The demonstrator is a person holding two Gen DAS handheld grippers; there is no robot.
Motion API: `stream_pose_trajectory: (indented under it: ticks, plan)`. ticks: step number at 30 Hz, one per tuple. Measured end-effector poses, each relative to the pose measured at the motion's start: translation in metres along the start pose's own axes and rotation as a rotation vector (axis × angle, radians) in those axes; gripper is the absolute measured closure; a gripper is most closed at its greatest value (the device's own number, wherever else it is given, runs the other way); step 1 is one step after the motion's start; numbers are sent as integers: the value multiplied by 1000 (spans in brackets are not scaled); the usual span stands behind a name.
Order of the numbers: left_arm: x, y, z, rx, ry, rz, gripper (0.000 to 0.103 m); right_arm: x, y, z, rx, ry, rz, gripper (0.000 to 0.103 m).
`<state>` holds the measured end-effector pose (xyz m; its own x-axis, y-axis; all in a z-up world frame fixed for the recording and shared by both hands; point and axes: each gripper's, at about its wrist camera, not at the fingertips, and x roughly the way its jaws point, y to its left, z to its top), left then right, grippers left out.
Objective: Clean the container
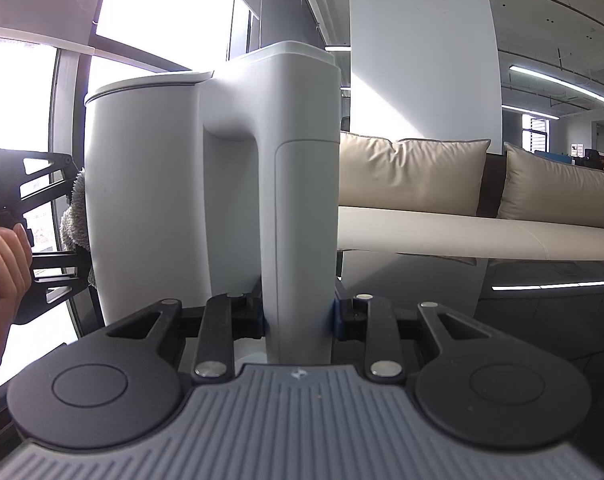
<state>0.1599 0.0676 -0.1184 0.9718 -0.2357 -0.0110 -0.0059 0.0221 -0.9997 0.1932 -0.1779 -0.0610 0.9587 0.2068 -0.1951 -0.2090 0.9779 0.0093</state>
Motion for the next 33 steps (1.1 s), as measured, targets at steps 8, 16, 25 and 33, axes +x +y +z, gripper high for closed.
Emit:
stream_pose_trajectory:
  ticks: [8,16,25,33]
  plan:
    - [-2,18,-6,-4,-12,88,78,9,-1,9,-33,48,-43,73]
    - [0,25,-15,23,24,127,78,28,-1,19,27,105,-294,73]
    - [8,26,-20,45,76,124,78,50,-15,25,66,122,-433,73]
    - [11,26,-17,29,76,86,79,58,-31,23,125,110,-369,77]
